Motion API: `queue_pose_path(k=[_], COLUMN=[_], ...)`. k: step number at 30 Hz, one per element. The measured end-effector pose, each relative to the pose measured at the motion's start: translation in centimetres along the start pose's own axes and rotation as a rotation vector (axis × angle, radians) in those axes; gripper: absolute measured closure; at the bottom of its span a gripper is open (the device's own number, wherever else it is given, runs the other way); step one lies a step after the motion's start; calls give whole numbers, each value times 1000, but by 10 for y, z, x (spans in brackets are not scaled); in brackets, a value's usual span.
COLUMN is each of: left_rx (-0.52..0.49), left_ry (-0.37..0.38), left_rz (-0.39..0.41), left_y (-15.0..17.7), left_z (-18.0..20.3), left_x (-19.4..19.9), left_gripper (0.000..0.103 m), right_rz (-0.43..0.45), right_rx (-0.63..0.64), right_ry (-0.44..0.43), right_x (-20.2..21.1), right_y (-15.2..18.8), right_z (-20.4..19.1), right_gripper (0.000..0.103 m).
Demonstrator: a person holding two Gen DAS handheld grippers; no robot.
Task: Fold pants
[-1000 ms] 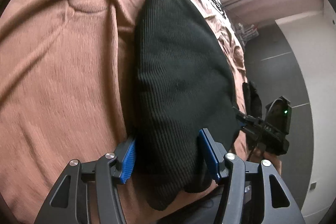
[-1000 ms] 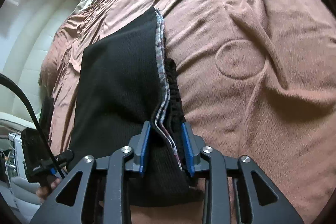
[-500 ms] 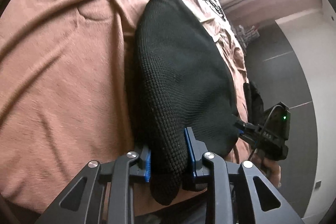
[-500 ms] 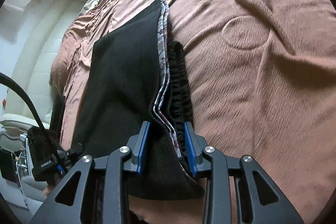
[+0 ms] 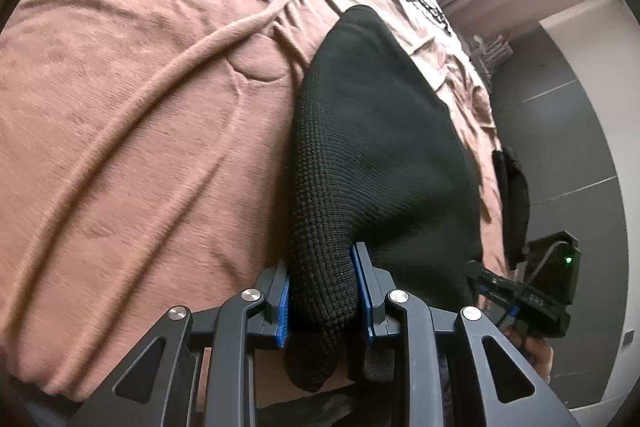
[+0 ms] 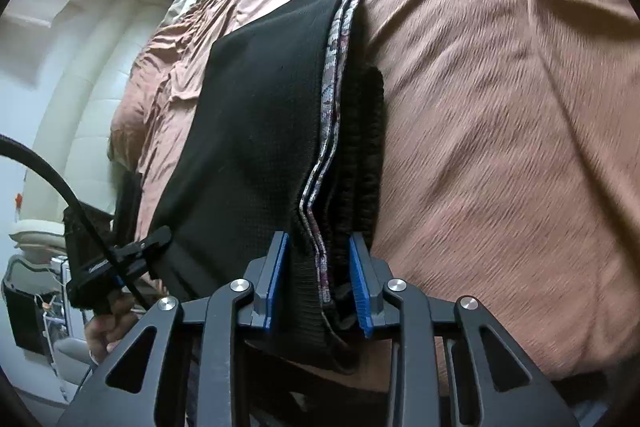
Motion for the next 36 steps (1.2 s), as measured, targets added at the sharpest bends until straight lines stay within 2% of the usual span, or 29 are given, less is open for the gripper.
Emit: queue_pose_path(k=[3,5,6,7,11,15,20,24,29,33,36], left_rx=[-23,-24,-22,-20,-18,-14,-22,-20,-37,-40,-36], left_ry=[-8,-12,-11,-8,3,8,8,16,13,16,24], left_rz=[-13,-15,-16,-17,-24,-32,-31,-35,-34,-34,-34], left_y=[3,3,3,4,6,8,11,12,12,12,12], left_z=[-1,-1,-3,-4,-8,-9,-9,-9,-8,-8,-8], left_x=[-3,-4,-4,-5,-5,-6,-3,-2,-3,-4,-4], left_gripper=[74,74,74,74,74,74,74,74,74,74,74], right_rz=[32,65,81,96,122,102,69,63,65,114,106], right_rx=[13,17,11,10,-5,-73,-100,-98,9,140,164], right_ry=[11,8,-1,-14,-73,-110,-110,-132,-159,-168,-158], right_x=[4,12,16,19,23,9,-2,6,9,7,-1], right_y=[-4,-9,-13,-16,-30,-45,-26,-10,2,1,2], right_z=[2,3,4,3,3,19,26,23,12,-4,-6], right_gripper=[75,59,37,26,25,25,25,25,25,25,25])
Point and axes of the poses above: each gripper's, at about its wrist camera, not at the fingertips, and x roughly against the way its jaws point, z to its right, y to its underside, the point moved 10 cm from there along -x, roughly the way its jaws point, and after that the axes turned 5 degrees about -x, right-handed, at the moved point
